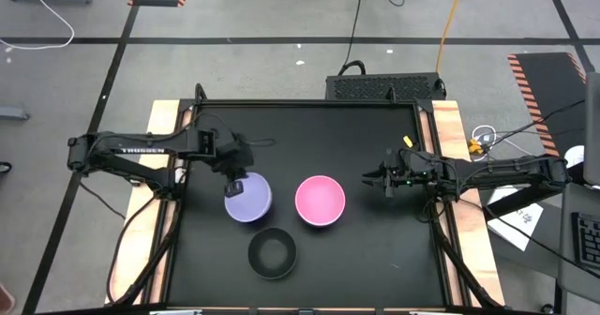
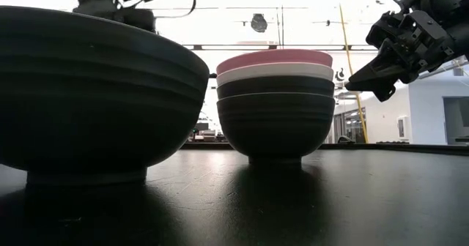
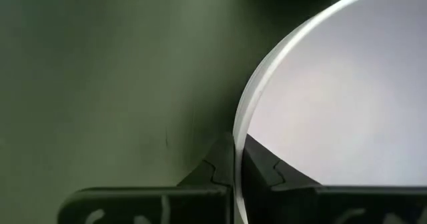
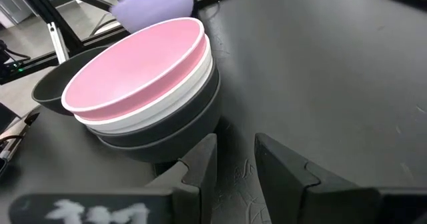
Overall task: Nest bowls inside each other
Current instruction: Stack the purple bowl on the top of pink bowl on the table
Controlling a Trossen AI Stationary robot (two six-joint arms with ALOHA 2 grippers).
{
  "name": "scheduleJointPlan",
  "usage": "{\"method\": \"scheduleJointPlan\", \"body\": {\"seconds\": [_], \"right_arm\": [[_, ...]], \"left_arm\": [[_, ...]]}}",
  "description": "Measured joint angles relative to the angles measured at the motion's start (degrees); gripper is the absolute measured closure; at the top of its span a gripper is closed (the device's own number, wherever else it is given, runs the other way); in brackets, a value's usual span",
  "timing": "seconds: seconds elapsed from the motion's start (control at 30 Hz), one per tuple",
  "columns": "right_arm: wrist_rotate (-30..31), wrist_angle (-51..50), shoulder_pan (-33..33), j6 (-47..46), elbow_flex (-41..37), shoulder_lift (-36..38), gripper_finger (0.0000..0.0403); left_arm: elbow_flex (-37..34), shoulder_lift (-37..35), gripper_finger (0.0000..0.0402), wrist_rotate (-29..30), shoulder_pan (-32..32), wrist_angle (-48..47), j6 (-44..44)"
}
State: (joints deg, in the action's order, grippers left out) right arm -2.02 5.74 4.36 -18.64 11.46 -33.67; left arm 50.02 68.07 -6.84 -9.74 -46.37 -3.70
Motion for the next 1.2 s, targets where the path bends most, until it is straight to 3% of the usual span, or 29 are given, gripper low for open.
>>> {"method": "scheduleJointPlan", "body": {"seconds": [0.23, 0.4, 0.8, 1.2], "right_arm": [[0.0, 0.0, 0.0, 0.4, 0.0, 0.0, 0.0307], [0.0, 0.0, 0.0, 1.4, 0.0, 0.0, 0.0307], [0.0, 0.0, 0.0, 1.4, 0.0, 0.0, 0.0307], [0.0, 0.0, 0.0, 1.3, 0.0, 0.0, 0.0307]], "left_arm": [[11.4, 0.3, 0.0396, -0.7, 1.5, 0.4, 2.1], [20.6, 4.6, 0.0397, -0.9, 2.8, 0.0, 2.1], [48.5, 26.3, 0.0397, -1.8, 3.9, -13.4, 7.7], [67.1, 41.6, 0.0397, -6.5, 5.7, -21.3, 11.1]]}}
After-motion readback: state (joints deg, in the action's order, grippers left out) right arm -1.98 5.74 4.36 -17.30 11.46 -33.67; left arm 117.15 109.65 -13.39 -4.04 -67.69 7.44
